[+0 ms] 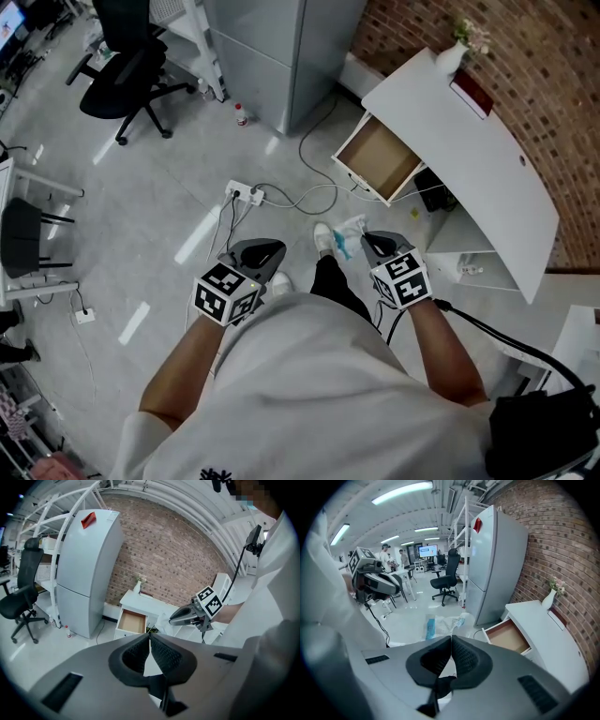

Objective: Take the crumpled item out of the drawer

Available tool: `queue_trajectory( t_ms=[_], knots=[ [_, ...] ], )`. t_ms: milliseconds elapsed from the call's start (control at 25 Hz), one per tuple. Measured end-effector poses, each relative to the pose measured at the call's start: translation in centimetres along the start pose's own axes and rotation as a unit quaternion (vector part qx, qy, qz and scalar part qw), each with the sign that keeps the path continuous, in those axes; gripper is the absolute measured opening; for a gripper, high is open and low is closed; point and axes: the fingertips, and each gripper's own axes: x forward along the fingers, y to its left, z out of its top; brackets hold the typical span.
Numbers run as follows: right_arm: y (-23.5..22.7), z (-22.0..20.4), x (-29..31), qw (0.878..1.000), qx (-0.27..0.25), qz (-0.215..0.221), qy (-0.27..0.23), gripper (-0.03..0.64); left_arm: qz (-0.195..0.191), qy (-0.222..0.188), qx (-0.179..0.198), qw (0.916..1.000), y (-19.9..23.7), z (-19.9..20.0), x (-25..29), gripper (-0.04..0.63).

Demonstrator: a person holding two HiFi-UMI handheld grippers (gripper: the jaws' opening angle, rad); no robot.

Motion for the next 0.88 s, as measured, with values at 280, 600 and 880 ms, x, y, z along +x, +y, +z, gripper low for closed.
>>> queue_trajectory(
  t_ms=[280,600,880],
  knots=[
    [1.2,-0.3,-0.4,1.0,-0.001,0.004,-0.003,0.029,-0.001,0.002,-0.003,1.0,-0.1,-0.7,0.1,0.028],
    [1.8,0.3,-0.7,1.0,-0.012,0.012,-0.006,0.029,0.0,-0.003,0.0,1.0,0.0,-0.5,0.0,0.028],
    [2.3,0.6,-0.4,1.0,-0.014,0.017,-0.008,0.029,0.003,0.001,-0.006,1.0,0.5,-1.0,-0.2,0.028]
  ],
)
